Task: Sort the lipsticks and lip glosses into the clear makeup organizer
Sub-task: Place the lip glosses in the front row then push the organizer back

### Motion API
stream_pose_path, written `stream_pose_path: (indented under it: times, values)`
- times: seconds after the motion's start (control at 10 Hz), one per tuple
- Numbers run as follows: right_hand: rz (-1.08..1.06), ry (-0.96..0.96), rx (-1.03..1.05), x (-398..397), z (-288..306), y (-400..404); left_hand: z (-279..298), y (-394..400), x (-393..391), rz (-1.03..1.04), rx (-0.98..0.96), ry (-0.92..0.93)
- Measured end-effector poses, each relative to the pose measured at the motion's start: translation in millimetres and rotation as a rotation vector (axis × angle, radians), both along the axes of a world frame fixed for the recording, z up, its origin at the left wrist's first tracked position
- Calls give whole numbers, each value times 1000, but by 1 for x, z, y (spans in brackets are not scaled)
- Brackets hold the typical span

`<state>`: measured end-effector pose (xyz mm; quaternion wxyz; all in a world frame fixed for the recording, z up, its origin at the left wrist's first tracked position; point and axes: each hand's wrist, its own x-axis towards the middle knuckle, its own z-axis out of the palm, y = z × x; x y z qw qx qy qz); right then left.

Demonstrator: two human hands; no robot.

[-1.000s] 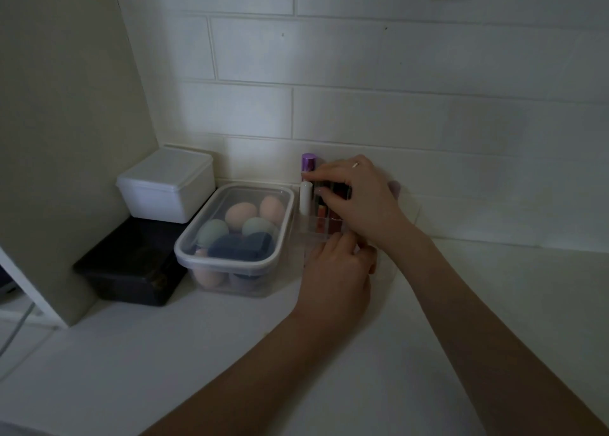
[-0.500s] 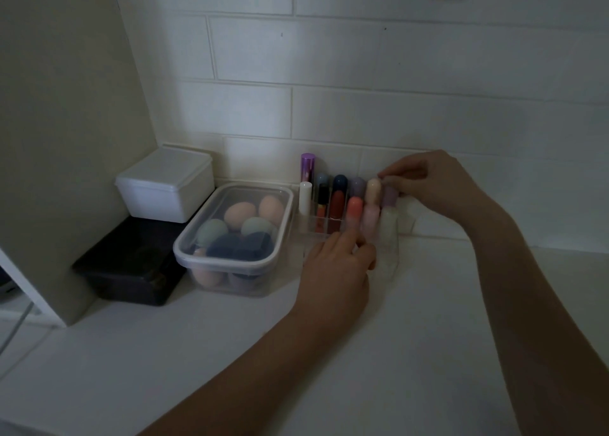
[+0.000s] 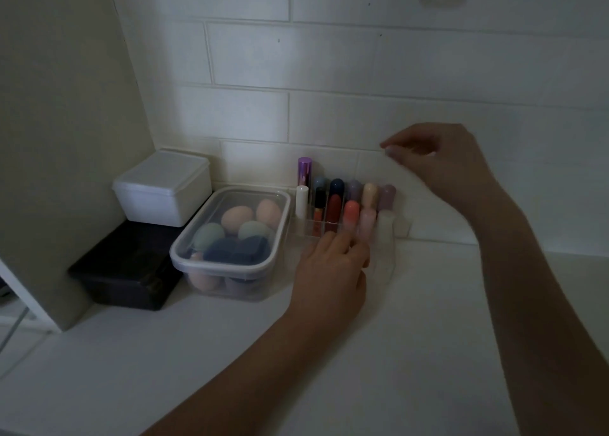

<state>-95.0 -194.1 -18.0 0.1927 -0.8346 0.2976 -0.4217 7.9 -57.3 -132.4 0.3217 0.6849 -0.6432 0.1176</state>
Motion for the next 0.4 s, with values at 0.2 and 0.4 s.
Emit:
stream_pose_path:
  times: [0.2,0.4]
  values:
    - [8,232,43,20,-27,-2,-2,-1,1,-1,7,-8]
    - [44,80,109,14,-21,0,5,2,-3,-50,-107,-21]
